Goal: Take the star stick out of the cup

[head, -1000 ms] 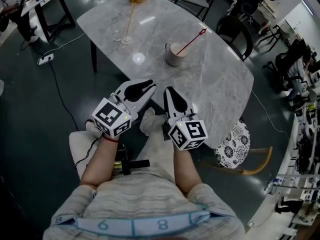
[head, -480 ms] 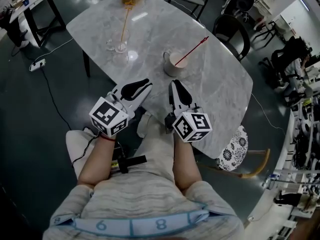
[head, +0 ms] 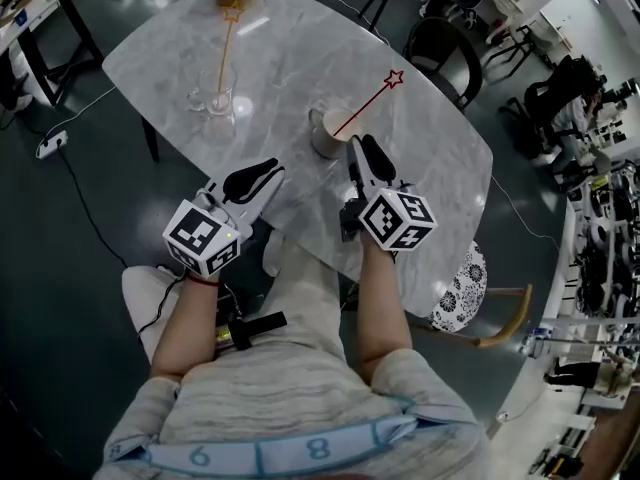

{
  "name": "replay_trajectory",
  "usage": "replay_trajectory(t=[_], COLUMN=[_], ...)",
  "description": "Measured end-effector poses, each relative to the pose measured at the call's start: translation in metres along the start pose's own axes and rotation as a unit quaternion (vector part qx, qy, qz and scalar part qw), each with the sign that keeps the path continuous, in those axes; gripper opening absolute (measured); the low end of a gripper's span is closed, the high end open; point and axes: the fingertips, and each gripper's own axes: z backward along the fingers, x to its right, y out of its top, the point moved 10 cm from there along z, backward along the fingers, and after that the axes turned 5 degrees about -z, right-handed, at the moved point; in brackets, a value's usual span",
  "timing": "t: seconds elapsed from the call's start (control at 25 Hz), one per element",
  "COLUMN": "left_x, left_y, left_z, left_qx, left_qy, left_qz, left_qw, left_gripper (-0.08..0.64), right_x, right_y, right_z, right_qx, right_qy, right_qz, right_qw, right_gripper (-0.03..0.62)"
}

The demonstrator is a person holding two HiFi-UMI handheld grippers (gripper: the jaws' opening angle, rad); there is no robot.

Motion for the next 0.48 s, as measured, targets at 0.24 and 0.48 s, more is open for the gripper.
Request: replay_trajectory(t=[0.24,0.48], left_x=[-0.008,-0.009], left_y=[0.002,0.002], left_z=[-0.002,-0.001], left_qx=[0.004,0.004], left_qy=[0.002,0.001], left_qz=[-0.003,-0.007], left_qw=[1.0000,1.0000], left_gripper=[0.063,0.063], right_x=[0.027,0.045], right_y=[0.014,0.022], right_z=[-0.022,-0.042], right_qx=[-0.010,-0.029], right_qy=[-0.022,-0.033], right_qz=[-0.008,-0.012], right_qw=[1.000,0.999], right_gripper=[0.080,0.080])
